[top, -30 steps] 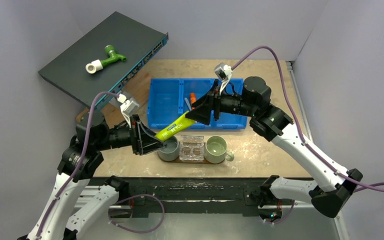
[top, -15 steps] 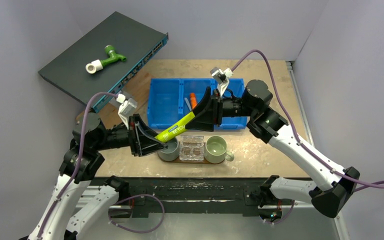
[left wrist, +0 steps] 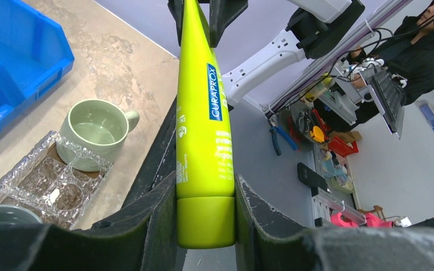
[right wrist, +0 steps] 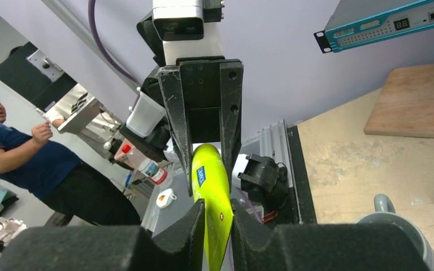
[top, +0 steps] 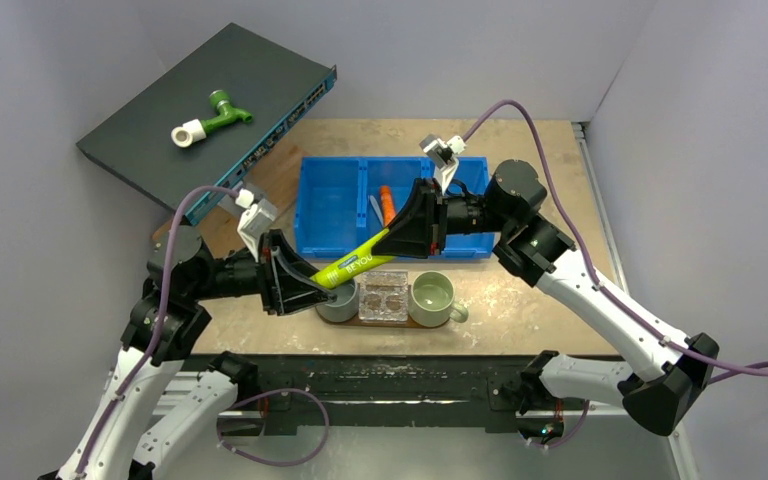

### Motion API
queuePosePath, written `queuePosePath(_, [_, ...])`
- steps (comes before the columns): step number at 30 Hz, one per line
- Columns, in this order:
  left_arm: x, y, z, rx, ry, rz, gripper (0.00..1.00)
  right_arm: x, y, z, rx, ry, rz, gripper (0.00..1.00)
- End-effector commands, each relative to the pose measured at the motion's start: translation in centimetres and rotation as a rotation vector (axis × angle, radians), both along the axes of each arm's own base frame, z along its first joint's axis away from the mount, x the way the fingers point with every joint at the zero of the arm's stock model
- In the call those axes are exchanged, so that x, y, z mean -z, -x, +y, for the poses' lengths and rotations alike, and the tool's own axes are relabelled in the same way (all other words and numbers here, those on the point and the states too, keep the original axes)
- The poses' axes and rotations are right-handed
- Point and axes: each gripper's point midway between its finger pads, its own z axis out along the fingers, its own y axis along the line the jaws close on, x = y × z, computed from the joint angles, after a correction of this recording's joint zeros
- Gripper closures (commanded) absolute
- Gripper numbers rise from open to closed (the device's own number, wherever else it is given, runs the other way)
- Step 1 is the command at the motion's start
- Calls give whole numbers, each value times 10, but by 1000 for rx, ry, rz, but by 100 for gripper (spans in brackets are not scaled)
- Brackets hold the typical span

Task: Prepare toiletry sets of a toothbrush and toothpaste on the tray

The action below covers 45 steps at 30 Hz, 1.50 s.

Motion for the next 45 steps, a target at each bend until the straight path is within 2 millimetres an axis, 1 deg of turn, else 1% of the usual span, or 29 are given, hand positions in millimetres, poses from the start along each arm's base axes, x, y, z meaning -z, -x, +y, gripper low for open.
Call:
queuePosePath(1, [-6, -4, -1, -4, 15, -78, 100, -11, 9, -4, -34, -34, -25, 81])
queuePosePath(2, [-6, -5, -1, -5, 15, -79, 100, -10, 9, -4, -34, -34, -19, 87])
queuePosePath(3, [-6, -6, -1, -7, 14, -79, 100, -10, 9, -4, -35, -33, -13, 95])
queuePosePath(4, [-6, -7, -1, -10, 13, -78, 100, -9, 9, -3, -38, -33, -10, 100])
queuePosePath(6, [-5, -9, -2, -16, 11, -74, 100, -9, 9, -3, -39, -36, -5, 100])
queuePosePath(7, [-5, -10, -2, -19, 10, -71, 98, -9, 9, -3, -37, -35, -3, 100])
queuePosePath(8, [-5, -11, -2, -21, 7, -67, 92, -9, 8, -3, -34, -36, -3, 100])
queuePosePath(9, [-4, -12, -2, -23, 2, -64, 83, -10, 8, -3, -30, -36, -2, 100])
queuePosePath(11, [-3, -14, -2, -28, -6, -61, 71, -11, 6, -3, -17, -34, -7, 100])
queuePosePath(13, [-3, -15, -1, -35, -18, -64, 60, -12, 4, -3, 1, -30, -15, 100])
queuePosePath(16, [0, -18, 0, -55, -37, -65, 48, -14, 1, -4, 22, -18, -26, 100])
queuePosePath(21, [5, -22, 1, -76, -57, -57, 39, -15, -4, -5, 57, 22, -50, 100])
queuePosePath(26, [9, -31, 6, -136, -90, -69, 31, -5, -14, -6, 108, 109, -49, 100])
queuePosePath(29, [14, -38, 9, -182, -123, -64, 29, 8, -24, -8, 164, 196, -45, 100])
queuePosePath(30, [16, -41, 11, -199, -132, -64, 27, 13, -28, -10, 186, 229, -45, 100])
queuePosePath(33, [19, -50, 18, -269, -168, -72, 19, 20, -38, -14, 255, 317, -69, 100])
queuePosePath(34, [20, -53, 21, -295, -183, -76, 14, 18, -41, -17, 278, 336, -83, 100])
queuePosePath(36, [25, -61, 28, -356, -221, -78, 5, 22, -49, -21, 337, 392, -97, 100])
queuePosePath(38, [30, -67, 35, -404, -258, -80, 0, 28, -54, -24, 371, 451, -107, 100])
queuePosePath(40, [37, -74, 42, -453, -298, -77, 0, 36, -55, -26, 404, 527, -118, 100])
queuePosePath(43, [48, -81, 52, -510, -352, -82, 0, 42, -60, -27, 476, 628, -156, 100])
queuePosePath(44, [55, -85, 59, -544, -390, -85, 0, 48, -62, -27, 505, 699, -175, 100])
queuePosePath(45, [59, -87, 63, -559, -409, -87, 0, 51, -63, -27, 512, 725, -178, 100])
